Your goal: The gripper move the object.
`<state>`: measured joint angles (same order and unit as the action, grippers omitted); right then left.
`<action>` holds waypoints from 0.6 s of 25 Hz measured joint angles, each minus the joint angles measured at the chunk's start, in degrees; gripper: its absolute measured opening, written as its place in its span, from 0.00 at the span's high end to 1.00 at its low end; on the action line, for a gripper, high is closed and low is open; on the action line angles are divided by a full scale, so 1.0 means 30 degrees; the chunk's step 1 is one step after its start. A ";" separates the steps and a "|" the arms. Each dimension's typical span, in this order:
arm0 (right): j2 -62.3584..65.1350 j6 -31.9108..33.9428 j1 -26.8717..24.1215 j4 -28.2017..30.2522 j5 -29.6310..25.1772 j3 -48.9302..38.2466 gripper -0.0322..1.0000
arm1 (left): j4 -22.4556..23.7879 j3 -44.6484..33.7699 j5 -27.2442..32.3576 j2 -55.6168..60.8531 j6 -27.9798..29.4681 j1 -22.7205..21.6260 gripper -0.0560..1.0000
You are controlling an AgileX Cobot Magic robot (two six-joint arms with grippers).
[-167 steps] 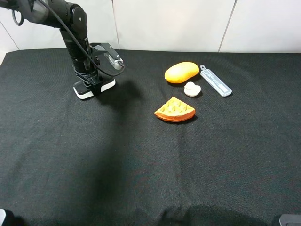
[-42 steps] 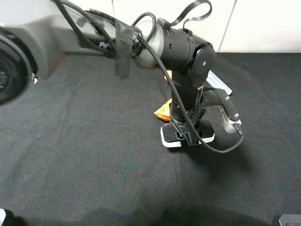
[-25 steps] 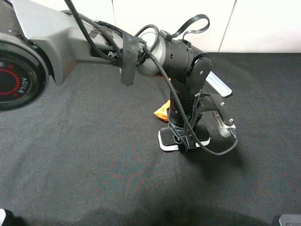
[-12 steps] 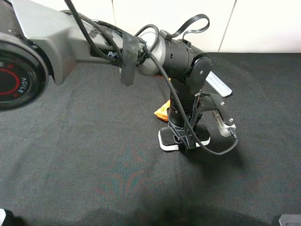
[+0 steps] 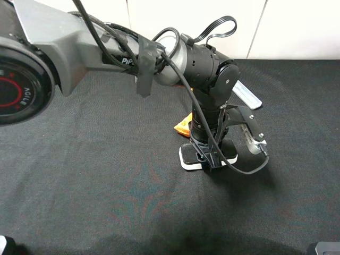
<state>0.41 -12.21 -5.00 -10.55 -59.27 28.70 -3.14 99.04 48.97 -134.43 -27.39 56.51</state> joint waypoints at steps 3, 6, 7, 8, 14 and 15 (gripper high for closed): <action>0.0000 0.0000 0.0000 0.0000 0.0000 0.0000 0.30 | 0.0000 0.0000 0.0000 0.0000 0.0015 -0.0014 0.27; 0.0000 0.0000 0.0000 0.0000 0.0000 0.0000 0.30 | 0.0000 0.0000 0.0000 0.0000 0.0154 -0.0014 0.23; 0.0000 0.0000 0.0000 0.0000 0.0000 0.0000 0.30 | 0.0000 0.0000 0.0000 0.0000 0.0278 -0.0014 0.23; 0.0000 0.0000 0.0000 0.0000 0.0000 0.0000 0.30 | 0.0000 0.0000 0.0000 0.0000 0.0384 -0.0014 0.22; 0.0000 0.0000 0.0000 -0.0012 0.0000 0.0000 0.30 | -0.0020 0.0000 0.0000 0.0000 0.0968 -0.0014 0.21; 0.0000 0.0000 0.0000 -0.0012 0.0000 0.0000 0.30 | -0.0020 0.0000 0.0000 0.0000 0.1060 -0.0014 0.20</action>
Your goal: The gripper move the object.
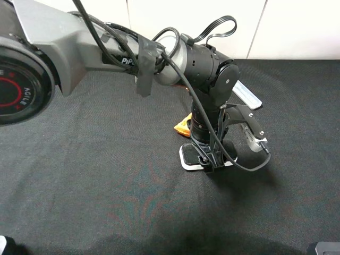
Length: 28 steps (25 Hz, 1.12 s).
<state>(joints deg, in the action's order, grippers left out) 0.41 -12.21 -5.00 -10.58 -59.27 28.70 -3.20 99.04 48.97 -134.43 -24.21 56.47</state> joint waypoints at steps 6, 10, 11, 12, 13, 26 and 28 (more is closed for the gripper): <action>0.0000 0.0000 0.0000 0.0000 0.0000 0.0000 0.30 | -0.0014 0.0000 0.0018 0.0046 0.0286 0.0000 0.14; 0.0000 0.0000 0.0000 0.0000 -0.0018 0.0000 0.30 | -0.0014 0.0000 0.0080 0.0319 0.0289 0.0000 0.14; 0.0000 0.0000 0.0000 0.0000 -0.0018 0.0000 0.30 | -0.0014 0.0000 0.0104 0.0454 0.0289 0.0000 0.14; 0.0000 0.0000 0.0000 0.0000 -0.0018 0.0000 0.30 | -0.0014 0.0000 0.0145 0.0588 0.0306 0.0000 0.14; 0.0000 0.0000 0.0000 0.0000 -0.0018 0.0000 0.30 | -0.0014 0.0000 0.0225 0.0695 0.0325 0.0000 0.14; 0.0000 0.0000 0.0000 0.0000 -0.0018 0.0000 0.30 | 0.0123 0.0311 0.0526 0.4458 0.0504 0.0000 0.14; 0.0000 0.0000 0.0000 0.0000 -0.0018 0.0000 0.30 | 0.0123 0.0311 0.0526 0.5344 0.0541 0.0000 0.14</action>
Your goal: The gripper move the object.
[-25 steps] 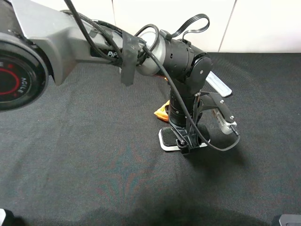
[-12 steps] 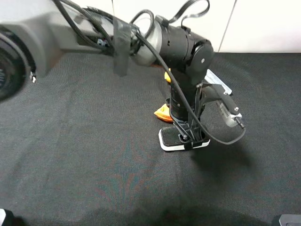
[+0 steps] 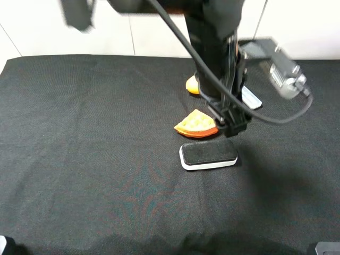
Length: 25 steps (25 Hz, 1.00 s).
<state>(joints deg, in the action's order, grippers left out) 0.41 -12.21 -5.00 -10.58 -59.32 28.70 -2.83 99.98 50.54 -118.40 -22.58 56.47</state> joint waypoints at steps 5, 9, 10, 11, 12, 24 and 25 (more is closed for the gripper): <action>0.0000 0.0000 0.0000 0.0000 0.0000 0.0000 0.30 | 0.0635 0.0000 0.0444 0.2079 0.0305 0.0000 0.14; 0.0000 0.0000 0.0000 0.0000 0.0000 0.0000 0.30 | 0.1409 0.0000 0.1354 0.3494 0.0827 -0.0418 0.14; 0.0000 0.0000 0.0000 0.0000 0.0000 0.0000 0.30 | 0.1599 0.0000 0.1636 0.3807 0.0950 -0.0597 0.14; 0.0000 0.0000 0.0000 0.0000 0.0000 0.0000 0.30 | 0.1735 -0.0042 0.1904 0.4061 0.1039 -0.0744 0.14; 0.0000 0.0000 0.0000 0.0000 0.0000 0.0000 0.30 | 0.1819 -0.0170 0.2046 0.4379 0.1116 -0.0939 0.14; 0.0000 0.0000 0.0000 0.0000 0.0000 0.0000 0.30 | 0.2000 -0.8509 0.0498 1.0461 0.1266 -0.4190 0.14; 0.0000 0.0000 0.0000 0.0000 0.0000 0.0000 0.30 | 0.2000 -0.9243 0.0436 1.1145 0.1406 -0.4521 0.14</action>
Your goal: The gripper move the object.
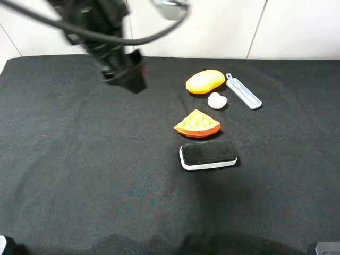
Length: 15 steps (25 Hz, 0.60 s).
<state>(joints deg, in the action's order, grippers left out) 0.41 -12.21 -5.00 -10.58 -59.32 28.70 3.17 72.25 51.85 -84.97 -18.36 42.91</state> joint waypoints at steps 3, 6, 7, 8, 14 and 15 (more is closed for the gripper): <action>0.0000 0.0000 0.0000 0.0000 0.0000 0.0000 0.30 | 0.0000 -0.1928 -0.0057 0.2066 0.0341 -0.1414 0.14; 0.0000 0.0000 0.0000 0.0000 0.0000 0.0000 0.30 | 0.0020 -0.3793 -0.0077 0.4219 0.0472 -0.2934 0.14; 0.0000 0.0000 0.0000 0.0000 0.0000 0.0000 0.30 | 0.0020 -0.4460 -0.0114 0.4985 0.0482 -0.3426 0.14; 0.0000 0.0000 0.0000 0.0000 0.0000 0.0000 0.30 | 0.0020 -0.5019 -0.0114 0.5624 0.0482 -0.4067 0.14; 0.0000 0.0000 0.0000 0.0000 0.0000 0.0000 0.30 | 0.0020 -0.8769 -0.0654 1.0010 0.0744 -0.8381 0.14; 0.0000 0.0000 0.0000 0.0000 0.0000 0.0000 0.30 | 0.0020 -0.9155 -0.0839 1.0725 0.1009 -0.8822 0.14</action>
<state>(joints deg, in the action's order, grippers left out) 0.41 -12.21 -5.00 -10.58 -59.32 28.70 3.22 44.78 49.33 -52.79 -15.34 16.44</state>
